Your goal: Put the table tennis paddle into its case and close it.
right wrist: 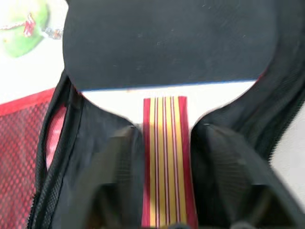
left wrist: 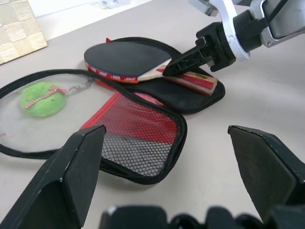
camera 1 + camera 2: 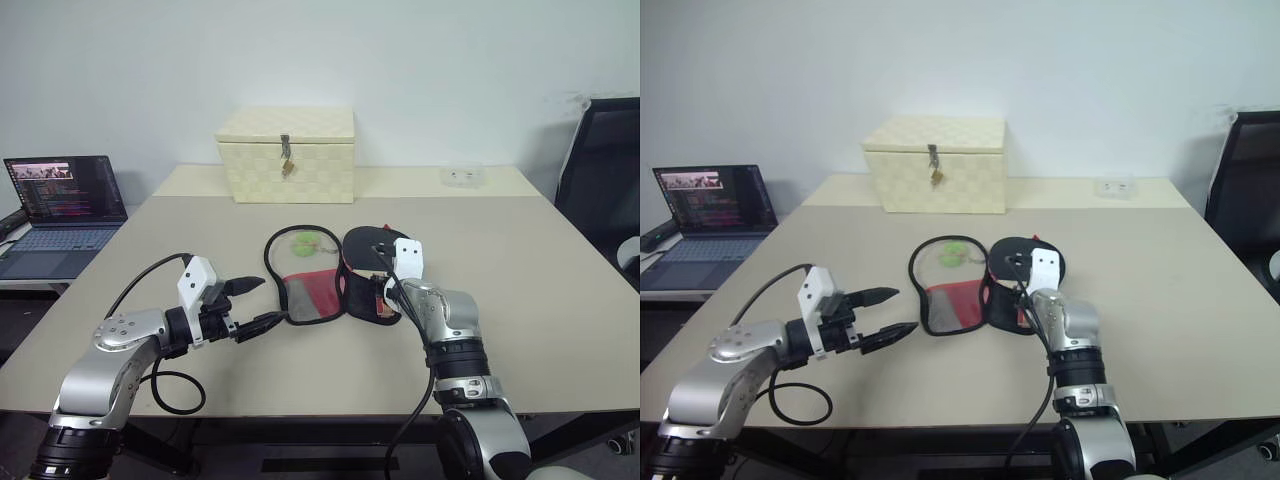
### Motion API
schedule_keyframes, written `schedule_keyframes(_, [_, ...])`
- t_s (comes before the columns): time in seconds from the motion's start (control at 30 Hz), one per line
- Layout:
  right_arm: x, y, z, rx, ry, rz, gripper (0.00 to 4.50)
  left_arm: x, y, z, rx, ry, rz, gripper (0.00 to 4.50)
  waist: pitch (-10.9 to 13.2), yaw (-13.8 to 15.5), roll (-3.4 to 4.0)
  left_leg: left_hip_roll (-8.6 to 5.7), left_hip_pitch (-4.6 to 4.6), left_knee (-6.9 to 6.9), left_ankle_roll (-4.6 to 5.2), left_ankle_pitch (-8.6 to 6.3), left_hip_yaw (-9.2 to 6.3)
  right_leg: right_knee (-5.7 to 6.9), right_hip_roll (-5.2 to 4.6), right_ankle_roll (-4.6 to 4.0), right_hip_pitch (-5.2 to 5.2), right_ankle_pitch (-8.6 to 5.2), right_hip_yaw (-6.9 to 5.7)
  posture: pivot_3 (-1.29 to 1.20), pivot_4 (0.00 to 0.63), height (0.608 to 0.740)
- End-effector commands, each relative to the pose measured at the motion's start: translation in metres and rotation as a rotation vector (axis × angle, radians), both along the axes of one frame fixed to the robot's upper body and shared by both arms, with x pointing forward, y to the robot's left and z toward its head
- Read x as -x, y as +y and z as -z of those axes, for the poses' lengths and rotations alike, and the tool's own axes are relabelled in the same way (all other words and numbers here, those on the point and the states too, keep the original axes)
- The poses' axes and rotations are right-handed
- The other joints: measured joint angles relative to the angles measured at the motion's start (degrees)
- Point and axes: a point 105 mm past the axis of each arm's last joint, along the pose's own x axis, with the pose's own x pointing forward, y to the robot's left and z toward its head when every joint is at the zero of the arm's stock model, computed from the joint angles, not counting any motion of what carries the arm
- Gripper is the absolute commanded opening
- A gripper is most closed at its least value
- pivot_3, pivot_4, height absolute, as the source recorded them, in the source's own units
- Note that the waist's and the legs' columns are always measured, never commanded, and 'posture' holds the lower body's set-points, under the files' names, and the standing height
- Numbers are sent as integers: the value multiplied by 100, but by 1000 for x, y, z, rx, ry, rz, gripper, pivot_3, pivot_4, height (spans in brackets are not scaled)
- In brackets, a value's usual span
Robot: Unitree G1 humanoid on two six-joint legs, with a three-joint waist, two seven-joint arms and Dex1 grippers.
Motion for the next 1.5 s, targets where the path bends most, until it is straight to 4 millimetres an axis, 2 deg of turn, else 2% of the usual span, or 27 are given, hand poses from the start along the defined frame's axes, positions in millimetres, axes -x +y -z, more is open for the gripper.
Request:
schedule_keyframes(0.03, [2,10,-22,-27,-96,1,4150,1,1,-15,-6,-60,4,4500,0,0,0,0,0,0,0,0,0,0,0,0,0,0,0,0,150,740])
schedule_keyframes(0.07, [3,10,-23,-25,-102,1,4475,1,1,-15,-6,-60,4,4500,0,-1,0,0,0,0,0,0,0,0,0,0,0,0,0,0,150,740])
schedule_keyframes(0.17, [8,16,-34,-10,-160,-54,4475,0,2,-14,-1,-58,-7,4500,0,-2,0,1,0,0,0,0,-1,-1,0,0,0,0,0,0,150,740])
schedule_keyframes(0.3, [14,22,-39,10,-197,-126,4475,0,2,-13,4,-56,-17,4500,0,-5,0,1,0,-1,0,0,-1,0,0,0,0,0,1,0,150,740])
schedule_keyframes(0.47, [19,15,-5,60,-134,-129,4475,-1,2,-12,2,-53,-20,4500,-1,-2,-1,1,0,0,0,0,-2,-2,0,0,2,0,-1,0,150,740])
schedule_keyframes(0.63, [15,6,11,118,-111,-94,4475,-2,2,-12,-2,-53,-17,4500,-1,-8,-1,1,2,1,0,0,0,0,0,0,1,0,1,0,150,740])
schedule_keyframes(0.8, [12,4,16,139,-116,-85,4475,-2,2,-13,-7,-53,-17,4500,-1,-7,-1,0,2,1,0,0,-1,-1,0,0,3,0,-1,0,150,740])
schedule_keyframes(0.9, [13,3,20,167,-111,-67,3880,-2,2,-13,-8,-52,-17,4500,-1,-7,-1,0,2,1,0,0,-2,-1,0,0,3,0,0,0,150,740])
schedule_keyframes(1.13, [15,-4,23,176,-94,-12,1371,-2,2,-13,-7,-52,-16,4500,-1,-6,-2,1,2,1,0,0,-2,-1,0,0,3,0,0,0,150,740])
schedule_keyframes(1.17, [16,-6,23,176,-92,-1,1228,-2,2,-13,-6,-52,-15,4500,-1,-6,-2,1,2,1,0,0,-2,-1,0,0,3,0,0,0,150,740])
schedule_keyframes(1.5, [26,-15,22,154,-77,109,1230,-4,0,-11,-7,-51,-9,4500,-1,40,-2,-1,0,0,0,0,-4,-3,-1,0,3,0,-2,0,150,740])
